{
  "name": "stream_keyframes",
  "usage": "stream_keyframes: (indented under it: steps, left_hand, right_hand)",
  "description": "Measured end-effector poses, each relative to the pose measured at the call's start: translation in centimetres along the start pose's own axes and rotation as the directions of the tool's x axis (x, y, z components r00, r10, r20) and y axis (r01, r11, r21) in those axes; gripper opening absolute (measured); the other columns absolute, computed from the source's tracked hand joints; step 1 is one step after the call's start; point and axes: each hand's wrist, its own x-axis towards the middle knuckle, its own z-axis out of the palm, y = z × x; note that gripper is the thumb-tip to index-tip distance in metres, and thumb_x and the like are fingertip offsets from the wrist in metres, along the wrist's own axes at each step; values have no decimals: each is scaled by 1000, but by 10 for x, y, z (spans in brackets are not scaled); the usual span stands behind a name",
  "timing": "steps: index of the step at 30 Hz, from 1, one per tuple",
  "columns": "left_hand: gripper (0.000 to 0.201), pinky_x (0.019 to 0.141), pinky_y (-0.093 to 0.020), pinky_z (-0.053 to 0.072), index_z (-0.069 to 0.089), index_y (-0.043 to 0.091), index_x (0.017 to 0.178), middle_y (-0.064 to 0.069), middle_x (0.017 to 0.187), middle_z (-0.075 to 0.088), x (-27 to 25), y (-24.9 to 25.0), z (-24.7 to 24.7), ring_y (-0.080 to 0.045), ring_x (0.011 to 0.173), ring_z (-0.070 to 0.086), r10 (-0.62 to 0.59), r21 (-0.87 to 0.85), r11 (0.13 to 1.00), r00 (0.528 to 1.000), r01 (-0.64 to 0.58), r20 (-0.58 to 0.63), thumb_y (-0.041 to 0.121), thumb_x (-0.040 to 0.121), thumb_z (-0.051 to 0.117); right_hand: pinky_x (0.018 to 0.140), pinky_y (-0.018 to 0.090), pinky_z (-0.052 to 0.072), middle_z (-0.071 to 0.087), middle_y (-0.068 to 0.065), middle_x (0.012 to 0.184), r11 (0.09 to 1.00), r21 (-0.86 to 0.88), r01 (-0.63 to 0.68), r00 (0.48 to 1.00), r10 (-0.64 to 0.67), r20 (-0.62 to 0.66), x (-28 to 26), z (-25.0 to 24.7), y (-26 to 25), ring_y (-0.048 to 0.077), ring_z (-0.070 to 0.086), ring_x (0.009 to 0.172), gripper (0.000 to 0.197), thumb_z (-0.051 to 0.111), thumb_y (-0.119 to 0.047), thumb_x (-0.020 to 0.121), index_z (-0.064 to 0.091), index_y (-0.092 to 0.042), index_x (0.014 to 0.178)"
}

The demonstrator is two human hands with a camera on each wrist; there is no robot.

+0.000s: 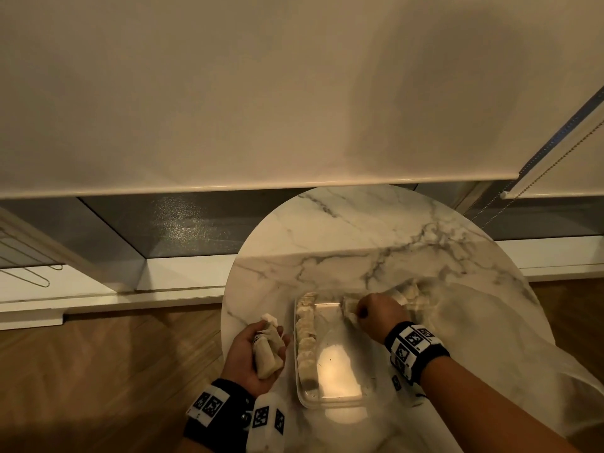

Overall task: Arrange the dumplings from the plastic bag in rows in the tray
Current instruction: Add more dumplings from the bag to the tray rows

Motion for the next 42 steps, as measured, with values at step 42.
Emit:
stream_keyframes:
  steps: [42]
  left_hand:
    - [26,52,-22,53,67,5,84,-5,74,67,-2,-7,-7,-15,70,65,-6,-33,999,1000,6,-11,31,79,62]
  right_hand:
    - [82,36,55,67,3,105,949,-312,-36,994,0,-114,19,7,11,25,65,96,27,41,-26,95,64,-24,109]
